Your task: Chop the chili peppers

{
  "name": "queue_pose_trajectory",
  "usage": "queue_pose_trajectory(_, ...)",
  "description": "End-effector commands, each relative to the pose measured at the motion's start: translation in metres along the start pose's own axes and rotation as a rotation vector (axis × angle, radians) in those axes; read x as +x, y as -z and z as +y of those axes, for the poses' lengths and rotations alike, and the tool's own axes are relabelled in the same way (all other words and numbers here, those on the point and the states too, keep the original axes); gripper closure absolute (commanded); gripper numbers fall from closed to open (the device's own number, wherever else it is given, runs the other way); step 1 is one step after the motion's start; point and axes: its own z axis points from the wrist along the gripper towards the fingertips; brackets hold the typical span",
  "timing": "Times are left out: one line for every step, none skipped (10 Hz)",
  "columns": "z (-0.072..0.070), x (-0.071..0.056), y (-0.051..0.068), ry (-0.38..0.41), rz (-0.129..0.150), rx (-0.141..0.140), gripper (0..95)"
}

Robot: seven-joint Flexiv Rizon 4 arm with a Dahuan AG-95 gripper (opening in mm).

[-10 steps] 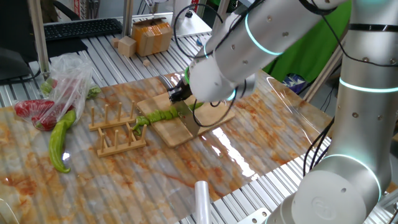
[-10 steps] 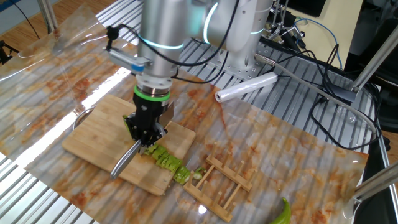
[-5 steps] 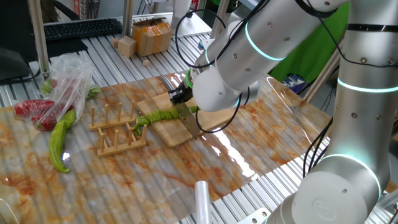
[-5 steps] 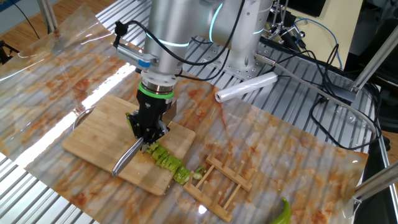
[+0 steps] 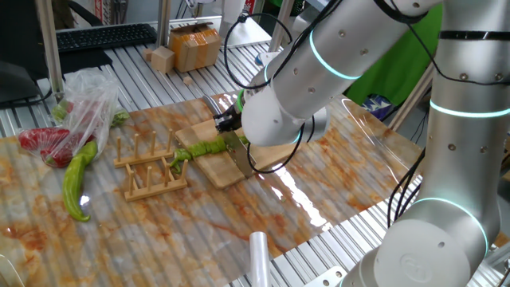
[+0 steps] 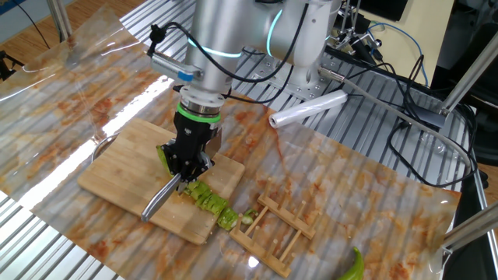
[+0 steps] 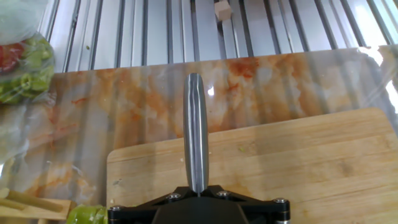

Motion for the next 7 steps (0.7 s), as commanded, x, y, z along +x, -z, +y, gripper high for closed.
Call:
queue_pose_trajectory(-0.002, -0.002, 0.000, 0.003, 0.010, 0.015, 95.0)
queue_pose_trajectory(-0.001, -0.004, -0.004, 0.005, 0.009, 0.014, 95.0)
queue_pose_trajectory(0.000, -0.005, -0.011, 0.001, 0.007, 0.014, 95.0)
queue_pose_trajectory(0.001, -0.008, -0.013, -0.002, 0.011, 0.014, 95.0)
queue_pose_trajectory(0.001, -0.010, -0.013, -0.003, 0.035, 0.022, 95.0)
queue_pose_trajectory(0.002, -0.010, -0.013, 0.000, 0.042, 0.027, 95.0)
queue_pose_trajectory(0.002, -0.009, -0.015, -0.004, 0.044, 0.027, 95.0)
